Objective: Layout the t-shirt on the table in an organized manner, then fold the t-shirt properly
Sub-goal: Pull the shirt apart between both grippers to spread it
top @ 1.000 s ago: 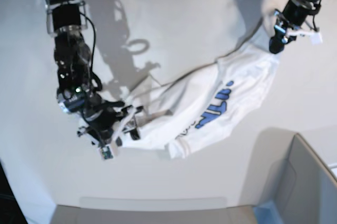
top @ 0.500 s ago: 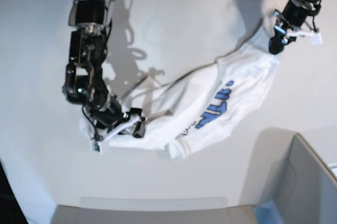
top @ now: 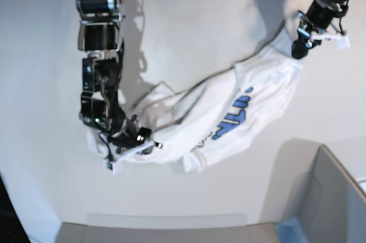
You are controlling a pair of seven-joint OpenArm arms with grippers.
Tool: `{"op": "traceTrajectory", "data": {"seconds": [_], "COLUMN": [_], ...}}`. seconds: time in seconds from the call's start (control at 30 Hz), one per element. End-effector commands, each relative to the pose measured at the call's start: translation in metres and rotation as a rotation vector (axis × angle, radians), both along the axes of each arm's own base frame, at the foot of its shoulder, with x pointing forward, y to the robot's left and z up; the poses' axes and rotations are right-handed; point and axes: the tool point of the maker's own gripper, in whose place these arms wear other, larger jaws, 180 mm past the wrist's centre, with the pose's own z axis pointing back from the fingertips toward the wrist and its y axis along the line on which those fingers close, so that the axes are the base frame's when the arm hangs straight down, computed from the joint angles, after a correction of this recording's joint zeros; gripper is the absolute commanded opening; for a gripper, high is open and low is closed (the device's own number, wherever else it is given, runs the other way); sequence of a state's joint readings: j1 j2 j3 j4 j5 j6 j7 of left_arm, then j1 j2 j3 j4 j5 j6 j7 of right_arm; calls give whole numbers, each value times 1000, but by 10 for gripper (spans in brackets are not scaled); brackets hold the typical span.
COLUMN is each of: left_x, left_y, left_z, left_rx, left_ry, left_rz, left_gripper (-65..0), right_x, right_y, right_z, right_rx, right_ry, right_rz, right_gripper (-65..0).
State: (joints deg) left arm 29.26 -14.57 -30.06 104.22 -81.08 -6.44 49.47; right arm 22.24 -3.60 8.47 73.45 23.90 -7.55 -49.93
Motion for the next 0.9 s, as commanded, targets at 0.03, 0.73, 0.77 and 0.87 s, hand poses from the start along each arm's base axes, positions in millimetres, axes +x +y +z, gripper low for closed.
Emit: {"op": "traceTrajectory", "data": {"seconds": [0.03,0.73,0.77,0.87], "left_x": [4,11,11,12], "left_y": [3,-3,-5,-13], "left_z": [10,-4,-5,-7], "left_rx": [6,90,86,76], "left_ry": [-34,7,7,11], "left_rz": [-3,-43,-49,-68], "left_gripper": [-650,-650,-650,-650], "right_x": [6,-210,-217,-234], "right_y": [0,-51,-56,-58], "right_z": [16,-44,-52,-57], "right_rx": [11,75,84,79], "right_ry": [-27,305,335,370], "right_rz": [7,47,32,58], "right_gripper": [-650,-650,-650,-650]}}
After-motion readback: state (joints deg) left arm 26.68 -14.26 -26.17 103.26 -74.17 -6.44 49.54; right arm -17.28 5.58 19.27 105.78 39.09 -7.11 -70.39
